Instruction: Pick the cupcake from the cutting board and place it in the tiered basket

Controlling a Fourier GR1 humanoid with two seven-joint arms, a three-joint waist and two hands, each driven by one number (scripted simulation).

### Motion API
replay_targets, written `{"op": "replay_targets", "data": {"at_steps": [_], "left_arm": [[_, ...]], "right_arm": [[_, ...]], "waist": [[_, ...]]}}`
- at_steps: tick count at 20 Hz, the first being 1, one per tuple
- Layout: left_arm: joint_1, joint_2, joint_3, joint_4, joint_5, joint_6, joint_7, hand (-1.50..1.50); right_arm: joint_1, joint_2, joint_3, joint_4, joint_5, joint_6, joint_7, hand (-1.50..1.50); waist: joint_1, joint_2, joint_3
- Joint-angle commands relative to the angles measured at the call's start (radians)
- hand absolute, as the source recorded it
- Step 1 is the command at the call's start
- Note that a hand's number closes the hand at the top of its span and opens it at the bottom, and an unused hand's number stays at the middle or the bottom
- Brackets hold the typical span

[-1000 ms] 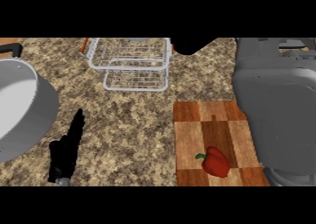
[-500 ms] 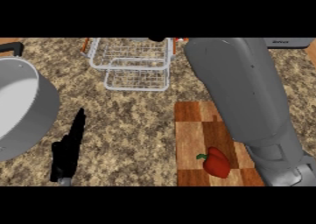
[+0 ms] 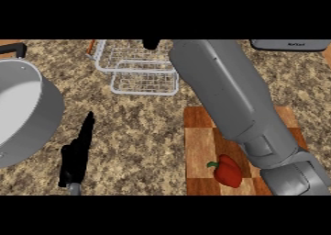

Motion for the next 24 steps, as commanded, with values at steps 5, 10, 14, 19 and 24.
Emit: {"op": "replay_targets", "data": {"at_steps": [5,10,14,19,24], "left_arm": [[0.032,-0.015,-0.018,0.014,-0.01,-0.003,0.01,0.0],[0.014,-0.005,-0.01,0.025,-0.001,-0.026,0.016,0.0],[0.049,0.019,-0.003,-0.013,0.019,-0.057,0.031,0.0],[0.008,0.016,0.034,0.027,0.012,-0.027,0.013,0.0],[0.061,0.018,0.04,0.025,0.019,-0.032,-0.013,0.0]], "right_arm": [[0.031,0.004,-0.049,0.152,-0.212,-0.184,-0.081,1.5],[0.002,0.004,-0.083,0.22,-0.394,-0.242,-0.151,-1.5],[0.037,0.004,-0.081,0.19,-0.523,-0.341,-0.234,-1.5],[-0.001,0.004,-0.142,0.185,-0.545,-0.462,-0.311,-1.5],[0.015,-0.114,-0.191,0.142,-0.498,-0.58,-0.257,-1.5]], "waist": [[0.026,0.008,-0.005],[0.038,0.01,-0.005],[0.034,0.003,-0.005],[-0.004,0.001,-0.005],[-0.035,-0.008,-0.005]]}}
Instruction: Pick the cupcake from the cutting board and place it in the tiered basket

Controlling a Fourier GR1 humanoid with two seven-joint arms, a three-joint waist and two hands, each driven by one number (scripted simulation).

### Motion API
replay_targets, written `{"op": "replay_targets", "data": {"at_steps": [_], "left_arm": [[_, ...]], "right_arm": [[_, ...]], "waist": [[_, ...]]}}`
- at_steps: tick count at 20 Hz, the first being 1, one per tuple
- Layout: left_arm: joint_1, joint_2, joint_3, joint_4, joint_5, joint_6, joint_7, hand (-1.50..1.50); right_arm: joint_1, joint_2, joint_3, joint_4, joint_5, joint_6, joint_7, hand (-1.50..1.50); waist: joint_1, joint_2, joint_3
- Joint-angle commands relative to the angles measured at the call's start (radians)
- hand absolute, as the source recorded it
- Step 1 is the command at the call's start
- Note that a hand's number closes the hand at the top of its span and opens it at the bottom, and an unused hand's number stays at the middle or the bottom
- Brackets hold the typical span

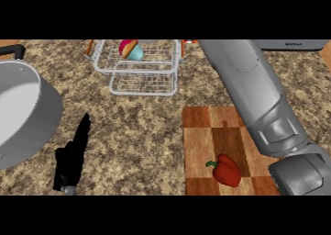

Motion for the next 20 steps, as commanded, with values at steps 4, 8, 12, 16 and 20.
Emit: {"op": "replay_targets", "data": {"at_steps": [4,8,12,16,20], "left_arm": [[0.026,0.018,0.042,0.028,0.029,-0.013,0.024,0.0],[0.043,-0.016,0.017,0.039,-0.006,0.026,0.001,0.0],[0.053,0.0,0.049,0.056,0.029,-0.002,-0.009,0.0],[0.107,-0.02,0.014,0.028,0.001,0.012,-0.042,0.0],[0.101,0.002,0.012,-0.038,0.003,-0.004,0.027,0.0]], "right_arm": [[0.097,-0.18,-0.064,-0.108,-0.012,-0.017,0.06,-1.5],[0.219,-0.312,-0.123,-0.226,-0.089,0.114,0.084,-1.5],[0.351,-0.439,-0.19,-0.339,-0.175,0.256,0.08,-1.5],[0.497,-0.538,-0.249,-0.435,-0.266,0.414,0.093,-1.5],[0.587,-0.634,-0.338,-0.511,-0.383,0.562,0.117,-1.5]], "waist": [[-0.041,-0.006,-0.004],[-0.068,-0.011,-0.003],[-0.067,-0.009,-0.004],[-0.056,-0.008,-0.004],[-0.045,-0.008,-0.004]]}}
